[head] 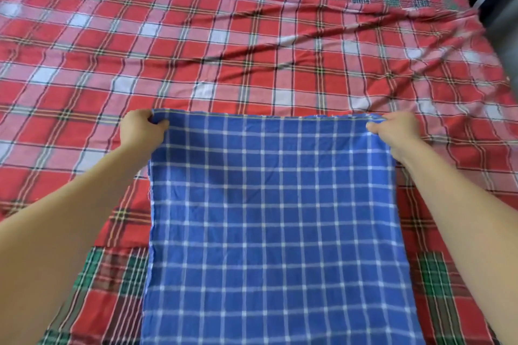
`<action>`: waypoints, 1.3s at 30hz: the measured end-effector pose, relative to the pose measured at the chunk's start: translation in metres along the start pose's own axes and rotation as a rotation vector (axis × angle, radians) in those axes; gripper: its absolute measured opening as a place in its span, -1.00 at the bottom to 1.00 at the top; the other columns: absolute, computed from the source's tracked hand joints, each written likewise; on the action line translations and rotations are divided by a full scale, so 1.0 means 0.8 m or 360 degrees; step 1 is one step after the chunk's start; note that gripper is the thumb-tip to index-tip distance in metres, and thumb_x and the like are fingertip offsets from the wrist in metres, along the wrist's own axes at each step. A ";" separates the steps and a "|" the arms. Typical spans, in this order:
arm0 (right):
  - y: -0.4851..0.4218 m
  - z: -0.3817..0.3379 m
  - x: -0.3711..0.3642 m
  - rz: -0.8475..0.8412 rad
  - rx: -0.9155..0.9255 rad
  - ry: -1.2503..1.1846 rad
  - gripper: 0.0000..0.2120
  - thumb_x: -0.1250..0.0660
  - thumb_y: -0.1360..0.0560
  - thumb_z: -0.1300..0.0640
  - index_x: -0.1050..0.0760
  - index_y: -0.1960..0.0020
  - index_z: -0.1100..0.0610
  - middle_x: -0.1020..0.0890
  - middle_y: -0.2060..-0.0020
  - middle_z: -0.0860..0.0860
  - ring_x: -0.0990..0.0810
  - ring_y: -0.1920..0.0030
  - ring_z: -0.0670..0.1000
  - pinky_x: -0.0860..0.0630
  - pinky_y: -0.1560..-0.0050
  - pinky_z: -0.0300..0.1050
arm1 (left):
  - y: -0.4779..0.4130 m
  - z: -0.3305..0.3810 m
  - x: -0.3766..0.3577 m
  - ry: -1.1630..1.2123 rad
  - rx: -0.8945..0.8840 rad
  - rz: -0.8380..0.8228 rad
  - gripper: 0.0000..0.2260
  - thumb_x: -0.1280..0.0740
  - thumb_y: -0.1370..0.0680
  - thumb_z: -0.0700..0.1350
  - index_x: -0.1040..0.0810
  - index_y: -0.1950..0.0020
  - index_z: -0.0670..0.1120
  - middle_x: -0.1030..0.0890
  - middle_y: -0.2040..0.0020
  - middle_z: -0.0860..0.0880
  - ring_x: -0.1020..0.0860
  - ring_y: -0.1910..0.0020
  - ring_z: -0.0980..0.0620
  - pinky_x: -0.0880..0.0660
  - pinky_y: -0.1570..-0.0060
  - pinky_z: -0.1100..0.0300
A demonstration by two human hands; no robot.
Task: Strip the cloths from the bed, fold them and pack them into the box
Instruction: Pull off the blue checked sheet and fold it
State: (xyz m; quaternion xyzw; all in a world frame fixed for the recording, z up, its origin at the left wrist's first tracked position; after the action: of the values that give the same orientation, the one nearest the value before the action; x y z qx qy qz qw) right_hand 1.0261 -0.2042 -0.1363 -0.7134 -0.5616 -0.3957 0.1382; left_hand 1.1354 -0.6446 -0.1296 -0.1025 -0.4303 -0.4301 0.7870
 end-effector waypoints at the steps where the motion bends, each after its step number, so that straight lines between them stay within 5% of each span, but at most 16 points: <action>1: -0.008 -0.004 -0.005 0.0017 0.0036 0.0057 -0.76 -0.44 -0.38 0.23 -0.43 0.39 0.17 -0.43 0.35 0.12 -0.40 0.34 0.04 -0.29 0.31 -0.13 | -0.009 0.002 -0.008 0.0002 -0.0010 0.0017 -0.70 -0.33 -0.52 -0.22 -0.32 0.36 -0.18 -0.43 0.39 -0.17 -0.45 0.26 -0.11 -0.35 0.27 0.06; 4: -0.023 -0.005 -0.025 -0.0119 0.0057 0.0564 -0.81 -0.44 -0.40 0.16 -0.57 0.03 0.22 -0.61 0.09 0.22 -0.59 0.06 0.17 -0.46 0.08 -0.03 | -0.020 0.006 -0.029 -0.0294 0.0019 -0.0085 -0.92 -0.32 -0.51 -0.25 -0.49 0.16 -0.23 -0.53 0.23 -0.24 -0.52 0.10 -0.24 -0.35 0.20 0.08; 7: -0.011 0.001 -0.048 -0.0130 0.0131 0.1005 -0.38 -0.47 -0.39 0.00 -0.32 -0.37 0.09 -0.47 -0.27 0.21 -0.44 -0.26 0.27 -0.37 -0.22 0.11 | -0.010 -0.014 -0.047 -0.0573 0.0142 -0.0128 -0.58 -0.34 -0.48 -0.17 -0.38 -0.32 -0.16 -0.47 -0.20 -0.32 -0.42 -0.21 -0.31 -0.37 -0.12 -0.05; 10: 0.048 0.018 -0.045 0.0144 0.0578 0.1048 -0.32 -0.44 -0.42 0.03 -0.24 -0.44 0.09 -0.42 -0.28 0.23 -0.39 -0.23 0.30 -0.29 -0.23 0.17 | 0.047 -0.031 -0.046 -0.0726 -0.0322 0.0123 -0.55 -0.35 -0.47 -0.21 -0.37 -0.34 -0.19 -0.41 -0.21 -0.35 -0.37 -0.19 -0.35 -0.29 -0.18 -0.14; 13: 0.145 0.062 -0.025 0.0090 0.0803 0.0924 -0.41 -0.43 -0.44 0.09 -0.31 -0.40 0.16 -0.47 -0.23 0.21 -0.44 -0.18 0.30 -0.36 -0.17 0.19 | 0.147 -0.055 -0.045 -0.0658 -0.0791 0.0117 -0.70 -0.41 -0.42 -0.29 -0.53 -0.13 -0.26 -0.51 0.00 -0.31 -0.46 0.02 -0.34 -0.39 0.00 -0.16; 16: 0.242 0.143 0.010 -0.0132 0.0487 0.0887 -0.44 -0.43 -0.45 0.07 -0.34 -0.37 0.19 -0.49 -0.21 0.20 -0.47 -0.17 0.26 -0.44 -0.13 0.18 | 0.247 -0.114 -0.035 -0.0635 -0.0342 -0.0126 -0.75 -0.44 -0.44 -0.20 -0.51 -0.06 -0.24 -0.52 0.07 -0.24 -0.48 0.08 -0.28 -0.43 0.07 -0.11; 21: 0.371 0.257 0.067 -0.0358 -0.0465 0.0797 -0.38 -0.44 -0.43 -0.01 -0.30 -0.38 0.20 -0.55 -0.08 0.17 -0.53 -0.02 0.19 -0.49 0.10 0.04 | 0.363 -0.192 -0.002 -0.0406 0.0575 -0.0395 -0.66 -0.44 -0.46 -0.04 -0.42 -0.04 -0.23 -0.53 0.11 -0.18 -0.52 0.15 -0.22 -0.44 0.24 -0.01; 24: 0.413 0.286 0.079 -0.0579 -0.0883 0.0416 -0.51 -0.41 -0.46 -0.03 -0.40 -0.25 0.22 -0.58 -0.04 0.12 -0.55 0.04 0.14 -0.48 0.04 0.03 | 0.405 -0.201 0.007 -0.0251 0.0866 -0.0590 -0.58 -0.41 -0.49 -0.01 -0.40 -0.22 -0.20 -0.49 -0.02 -0.05 -0.52 0.02 -0.16 -0.41 0.14 0.04; 27: 0.425 0.285 0.090 -0.0558 -0.1149 -0.0034 -0.74 -0.41 -0.48 0.10 -0.51 -0.07 0.25 -0.61 0.05 0.12 -0.55 0.07 0.13 -0.43 0.10 -0.04 | 0.422 -0.201 0.019 0.0134 0.1187 -0.0721 -0.72 -0.41 -0.50 -0.10 -0.50 -0.08 -0.26 -0.60 0.07 -0.07 -0.56 0.15 -0.11 -0.49 0.17 0.03; 30: 0.422 0.267 0.107 -0.0546 -0.1343 -0.0341 -0.78 -0.44 -0.44 0.19 -0.57 -0.06 0.21 -0.66 0.12 0.04 -0.62 0.13 0.12 -0.49 0.21 -0.07 | 0.426 -0.192 0.040 0.0230 0.1250 -0.0799 -0.80 -0.37 -0.53 -0.09 -0.57 -0.03 -0.21 -0.63 0.22 -0.08 -0.56 0.29 -0.04 -0.40 0.37 0.17; 34: 0.398 0.230 0.141 -0.0621 -0.1423 -0.0625 -0.84 -0.34 -0.48 0.30 -0.54 -0.06 0.20 -0.71 0.20 0.06 -0.69 0.22 0.07 -0.61 0.28 -0.04 | 0.404 -0.164 0.070 0.0433 0.1245 -0.0855 -0.86 -0.33 -0.54 -0.15 -0.53 -0.04 -0.19 -0.66 0.12 -0.12 -0.62 0.18 -0.11 -0.55 0.34 0.09; 36: 0.380 0.202 0.158 -0.0658 -0.1332 -0.0707 -0.73 -0.43 -0.39 0.27 -0.52 -0.08 0.23 -0.71 0.29 0.02 -0.69 0.33 -0.01 -0.59 0.45 -0.15 | 0.377 -0.142 0.088 0.0588 0.1260 -0.0804 -0.91 -0.33 -0.53 -0.23 -0.51 -0.01 -0.22 -0.66 0.17 -0.13 -0.62 0.29 -0.06 -0.57 0.47 0.19; 39: 0.339 0.154 0.171 -0.0620 -0.1121 -0.0783 -0.48 -0.62 -0.13 0.15 -0.50 0.01 0.26 -0.65 0.46 0.02 -0.61 0.50 -0.10 -0.50 0.57 -0.26 | 0.328 -0.100 0.101 0.0822 0.1195 -0.0701 -0.94 -0.27 -0.54 -0.30 -0.49 0.13 -0.23 -0.56 0.52 -0.02 -0.48 0.61 0.13 -0.40 0.63 0.39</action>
State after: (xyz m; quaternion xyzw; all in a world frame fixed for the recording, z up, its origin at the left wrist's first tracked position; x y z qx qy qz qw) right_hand 1.3310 -0.1204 -0.0505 -0.6708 -0.5327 -0.3998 -0.3262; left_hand 1.4044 -0.5750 -0.0615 0.3905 -0.3578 -0.4128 0.7410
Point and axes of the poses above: each hand's wrist, its own y-axis away from the middle knuckle, its own x-axis out of the back of the hand, z = x × y, the point moved 1 cm from there along -y, towards the middle knuckle
